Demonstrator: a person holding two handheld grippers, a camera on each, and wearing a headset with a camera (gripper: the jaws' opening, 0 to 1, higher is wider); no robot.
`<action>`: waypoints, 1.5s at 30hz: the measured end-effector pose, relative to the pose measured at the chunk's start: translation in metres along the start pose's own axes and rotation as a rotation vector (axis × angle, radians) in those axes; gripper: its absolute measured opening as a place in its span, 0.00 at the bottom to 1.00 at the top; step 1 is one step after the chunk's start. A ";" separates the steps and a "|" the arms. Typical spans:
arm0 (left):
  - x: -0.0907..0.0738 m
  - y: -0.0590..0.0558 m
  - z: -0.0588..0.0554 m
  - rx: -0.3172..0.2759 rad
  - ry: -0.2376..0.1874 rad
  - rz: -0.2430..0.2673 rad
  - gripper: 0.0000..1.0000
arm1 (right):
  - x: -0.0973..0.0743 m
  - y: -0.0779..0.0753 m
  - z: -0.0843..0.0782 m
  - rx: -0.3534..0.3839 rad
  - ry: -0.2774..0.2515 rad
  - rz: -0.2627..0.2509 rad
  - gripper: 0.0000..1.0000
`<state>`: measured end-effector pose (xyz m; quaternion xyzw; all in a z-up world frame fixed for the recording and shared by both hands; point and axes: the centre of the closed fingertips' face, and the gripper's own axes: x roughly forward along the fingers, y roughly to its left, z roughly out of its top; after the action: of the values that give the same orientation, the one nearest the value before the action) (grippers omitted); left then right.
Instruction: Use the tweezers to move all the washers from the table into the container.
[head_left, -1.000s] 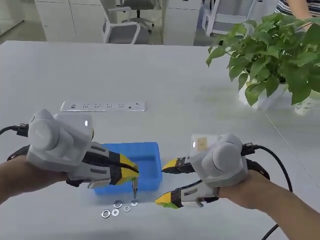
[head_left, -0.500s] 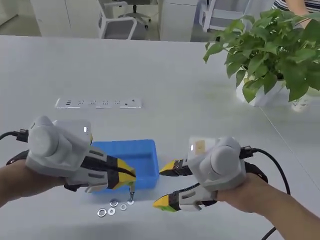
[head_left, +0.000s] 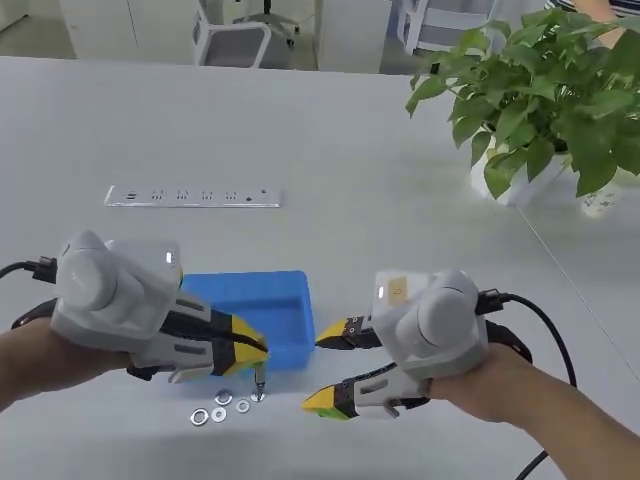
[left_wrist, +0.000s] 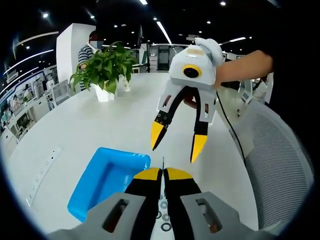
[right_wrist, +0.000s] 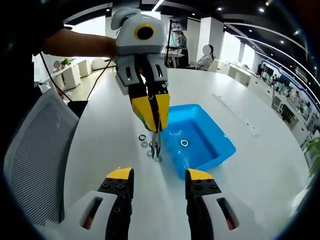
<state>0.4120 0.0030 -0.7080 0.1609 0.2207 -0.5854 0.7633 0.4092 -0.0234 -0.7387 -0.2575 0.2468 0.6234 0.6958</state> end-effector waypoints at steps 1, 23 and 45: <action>0.000 0.000 -0.001 -0.002 0.000 -0.002 0.06 | 0.000 0.000 0.000 0.000 0.000 0.001 0.42; -0.002 0.000 -0.005 0.000 0.007 -0.017 0.06 | 0.017 0.004 0.009 -0.058 -0.018 0.031 0.34; -0.004 -0.007 -0.003 -0.009 0.013 -0.056 0.06 | 0.061 0.008 0.014 -0.152 0.004 0.131 0.18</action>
<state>0.4043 0.0062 -0.7086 0.1552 0.2327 -0.6046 0.7458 0.4072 0.0318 -0.7691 -0.2940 0.2165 0.6841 0.6314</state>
